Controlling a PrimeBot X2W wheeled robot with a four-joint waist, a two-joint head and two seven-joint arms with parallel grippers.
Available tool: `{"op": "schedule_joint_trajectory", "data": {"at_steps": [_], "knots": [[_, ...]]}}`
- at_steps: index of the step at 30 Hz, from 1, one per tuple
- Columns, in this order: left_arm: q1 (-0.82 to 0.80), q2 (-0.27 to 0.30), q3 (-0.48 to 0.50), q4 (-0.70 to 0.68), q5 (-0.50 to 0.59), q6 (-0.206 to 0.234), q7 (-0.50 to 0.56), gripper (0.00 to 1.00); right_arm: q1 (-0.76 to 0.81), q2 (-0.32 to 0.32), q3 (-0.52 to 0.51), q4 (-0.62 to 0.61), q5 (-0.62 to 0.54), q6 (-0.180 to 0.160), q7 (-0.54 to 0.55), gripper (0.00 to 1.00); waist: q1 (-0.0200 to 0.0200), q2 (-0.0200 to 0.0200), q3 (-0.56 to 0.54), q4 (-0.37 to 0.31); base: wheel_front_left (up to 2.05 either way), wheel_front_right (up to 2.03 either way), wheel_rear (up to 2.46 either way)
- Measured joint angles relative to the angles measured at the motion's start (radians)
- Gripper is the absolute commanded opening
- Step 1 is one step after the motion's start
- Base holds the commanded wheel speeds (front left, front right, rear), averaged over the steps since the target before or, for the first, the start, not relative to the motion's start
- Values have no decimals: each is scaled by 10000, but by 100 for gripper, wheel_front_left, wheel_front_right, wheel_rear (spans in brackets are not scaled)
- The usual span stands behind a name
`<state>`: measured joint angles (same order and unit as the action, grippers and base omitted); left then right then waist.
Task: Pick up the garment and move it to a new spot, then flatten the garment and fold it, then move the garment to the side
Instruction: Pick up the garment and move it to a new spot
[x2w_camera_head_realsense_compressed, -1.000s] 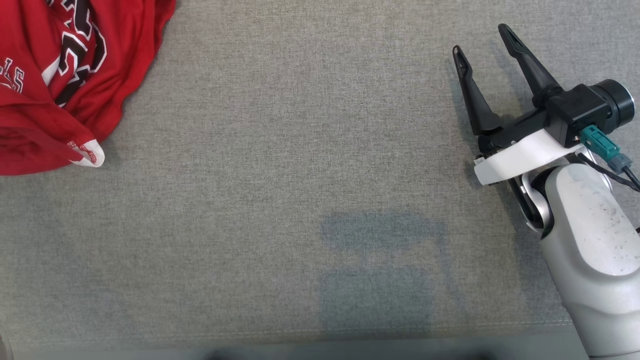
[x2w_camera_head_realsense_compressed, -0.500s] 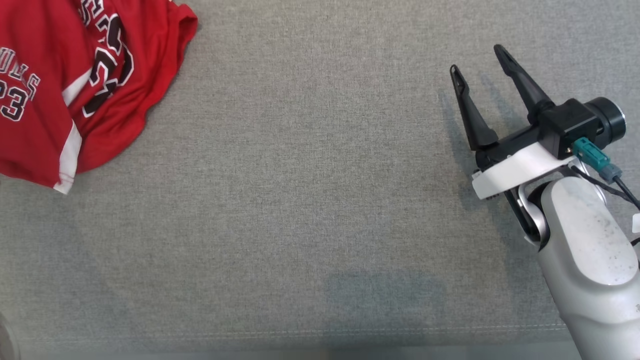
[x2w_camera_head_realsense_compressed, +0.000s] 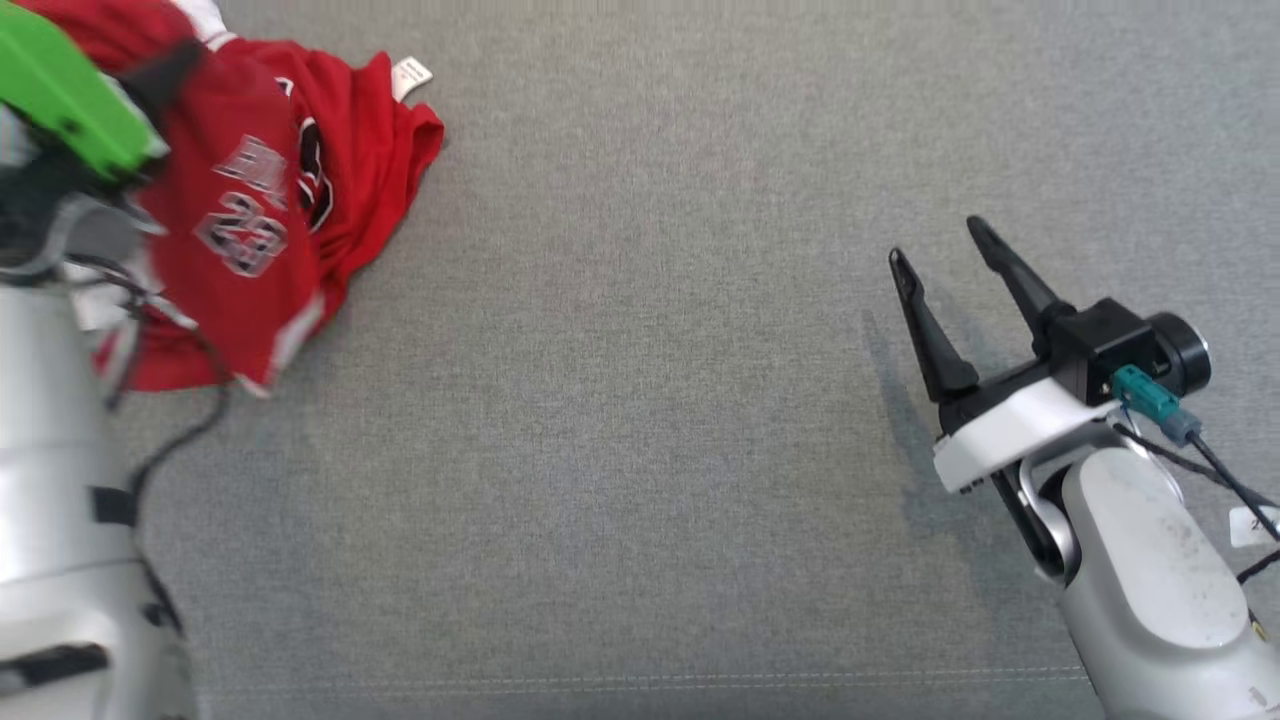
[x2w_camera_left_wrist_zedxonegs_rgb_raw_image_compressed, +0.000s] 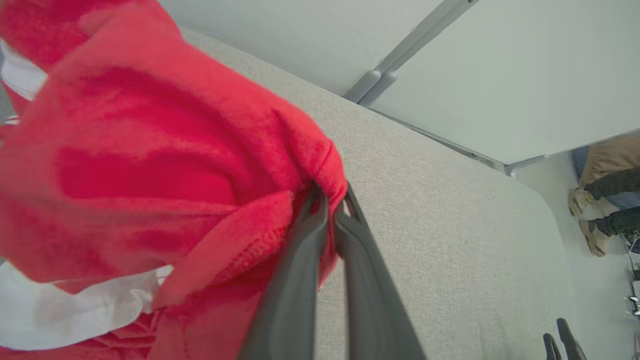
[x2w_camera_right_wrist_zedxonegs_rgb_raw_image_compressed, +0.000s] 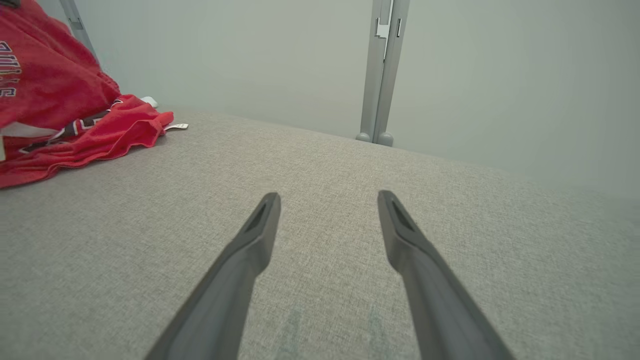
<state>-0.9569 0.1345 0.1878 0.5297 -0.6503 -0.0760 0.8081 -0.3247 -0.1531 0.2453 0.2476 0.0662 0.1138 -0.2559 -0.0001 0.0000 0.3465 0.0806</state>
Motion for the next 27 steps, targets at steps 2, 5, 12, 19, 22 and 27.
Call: {"op": "schedule_joint_trajectory", "data": {"at_steps": [2,5,12,19,22,27], "knots": [[379,-512,-117,-77,-272,-136,-10,0,240,42,-17,38,52,0,0,100,0,0,-262,-20,0,0,0],[932,-1360,-476,-295,-554,-251,-23,0,506,153,-8,63,56,0,0,100,0,0,-646,-76,0,0,0],[2147,-1615,-1875,-984,-1089,-382,8,0,931,364,211,77,56,0,0,100,0,0,-1301,-482,0,0,0],[3213,-1143,-4002,-1590,-2865,-384,-205,0,1156,600,497,73,132,2,0,100,0,0,-1550,-1303,0,0,0],[3508,-1145,-5237,-1985,-3668,-382,-418,0,1230,602,514,65,132,2,0,100,0,0,-1597,-1705,0,0,0],[3672,-1101,-6650,-2591,-3996,25,-1089,0,1275,662,610,-36,132,2,0,100,0,0,-1615,-2393,0,0,0]]}}
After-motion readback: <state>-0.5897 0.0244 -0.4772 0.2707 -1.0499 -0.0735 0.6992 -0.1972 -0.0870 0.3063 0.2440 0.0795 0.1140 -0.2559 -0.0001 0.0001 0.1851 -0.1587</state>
